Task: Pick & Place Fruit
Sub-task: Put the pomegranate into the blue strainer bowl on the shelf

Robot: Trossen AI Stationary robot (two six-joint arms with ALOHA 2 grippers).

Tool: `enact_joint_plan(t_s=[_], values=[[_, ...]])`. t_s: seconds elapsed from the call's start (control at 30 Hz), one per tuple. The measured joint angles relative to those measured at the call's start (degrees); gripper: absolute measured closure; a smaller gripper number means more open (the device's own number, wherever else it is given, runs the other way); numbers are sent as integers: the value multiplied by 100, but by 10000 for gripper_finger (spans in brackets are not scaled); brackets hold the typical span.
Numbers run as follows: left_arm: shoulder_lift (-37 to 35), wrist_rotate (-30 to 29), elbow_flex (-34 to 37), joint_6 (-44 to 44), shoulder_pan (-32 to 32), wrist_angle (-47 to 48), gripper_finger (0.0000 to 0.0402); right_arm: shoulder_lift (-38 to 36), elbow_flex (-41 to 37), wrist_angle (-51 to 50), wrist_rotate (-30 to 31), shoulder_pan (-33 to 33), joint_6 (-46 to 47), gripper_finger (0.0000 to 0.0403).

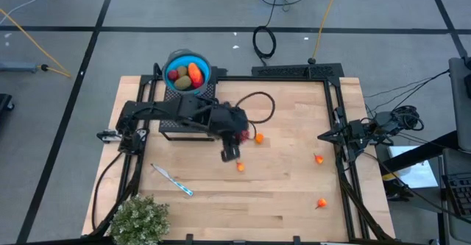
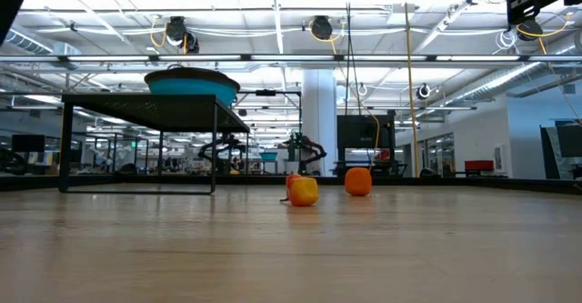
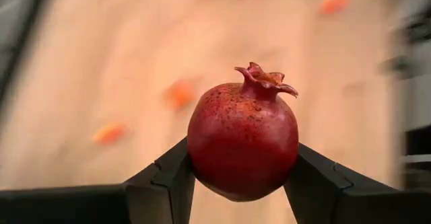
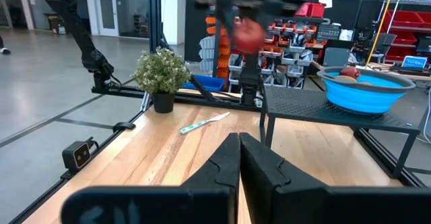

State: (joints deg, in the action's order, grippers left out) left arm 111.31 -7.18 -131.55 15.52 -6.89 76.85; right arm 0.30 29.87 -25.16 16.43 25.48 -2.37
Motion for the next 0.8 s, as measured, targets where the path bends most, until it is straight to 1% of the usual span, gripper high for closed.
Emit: enact_joint_plan(t_s=[0.07, 0.17, 0.23, 0.33, 0.6, 0.8], values=[[0, -500, 0, 143, 121, 630, 218, 0, 0, 1, 0, 1, 7, 399], [0, -1077, 0, 428, 359, 1333, 218, 0, 0, 1, 1, 0, 11, 399], [0, -1263, 2, 425, 557, 1303, 218, 0, 0, 1, 0, 1, 11, 399], [-65, -1251, 6, 17, 886, 1256, 218, 0, 0, 1, 0, 1, 13, 399], [-231, -1318, 4, -366, 2028, 1325, 218, -2, 0, -1, 0, 1, 9, 399], [-280, -1070, 4, -624, 3002, 1311, 218, -2, 0, -1, 2, -1, 2, 399]])
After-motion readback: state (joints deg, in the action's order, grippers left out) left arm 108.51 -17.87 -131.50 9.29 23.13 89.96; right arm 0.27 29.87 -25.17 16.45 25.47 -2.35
